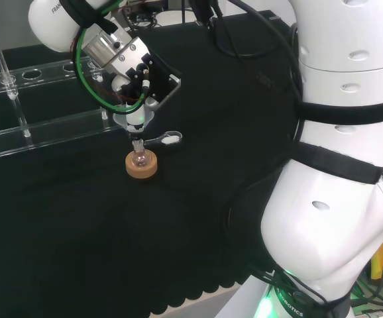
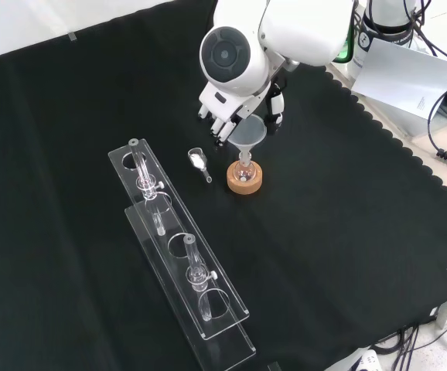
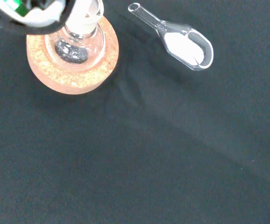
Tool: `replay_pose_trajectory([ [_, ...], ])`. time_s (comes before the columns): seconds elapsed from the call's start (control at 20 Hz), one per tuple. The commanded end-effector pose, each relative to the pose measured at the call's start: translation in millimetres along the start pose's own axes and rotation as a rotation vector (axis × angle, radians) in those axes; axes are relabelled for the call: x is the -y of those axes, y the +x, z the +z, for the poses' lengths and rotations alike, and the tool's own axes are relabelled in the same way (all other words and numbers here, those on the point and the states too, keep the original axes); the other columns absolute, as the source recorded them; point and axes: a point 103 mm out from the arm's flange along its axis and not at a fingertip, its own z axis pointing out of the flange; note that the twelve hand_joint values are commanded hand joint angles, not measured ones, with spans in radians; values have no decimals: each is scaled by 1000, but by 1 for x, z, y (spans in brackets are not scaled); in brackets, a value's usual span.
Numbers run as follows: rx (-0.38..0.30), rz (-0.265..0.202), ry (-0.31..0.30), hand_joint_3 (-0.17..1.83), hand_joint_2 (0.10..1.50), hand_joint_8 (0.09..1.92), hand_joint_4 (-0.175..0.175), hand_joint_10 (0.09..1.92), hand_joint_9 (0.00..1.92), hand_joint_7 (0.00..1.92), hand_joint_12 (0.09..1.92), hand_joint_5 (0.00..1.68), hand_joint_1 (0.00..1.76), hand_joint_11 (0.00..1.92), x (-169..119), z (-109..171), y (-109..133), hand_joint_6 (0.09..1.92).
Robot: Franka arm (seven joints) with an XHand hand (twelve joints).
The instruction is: Place the funnel on the round-bottom flask.
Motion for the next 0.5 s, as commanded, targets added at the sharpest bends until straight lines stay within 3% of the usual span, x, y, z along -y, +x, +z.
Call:
replay_pose_trajectory([
  [0.05,0,4,8,654,705,836,4,555,1000,740,1195,672,911,609,-2,3,-1,826],
  [0.2,-11,4,18,654,704,835,1,557,982,707,1197,655,907,600,-2,6,-3,825],
  [0.3,-16,6,20,653,697,843,-15,579,900,619,1214,546,898,572,-2,8,-4,788],
  [0.5,-32,-1,9,646,648,777,-51,641,615,301,1285,273,838,439,-1,9,-5,344],
])
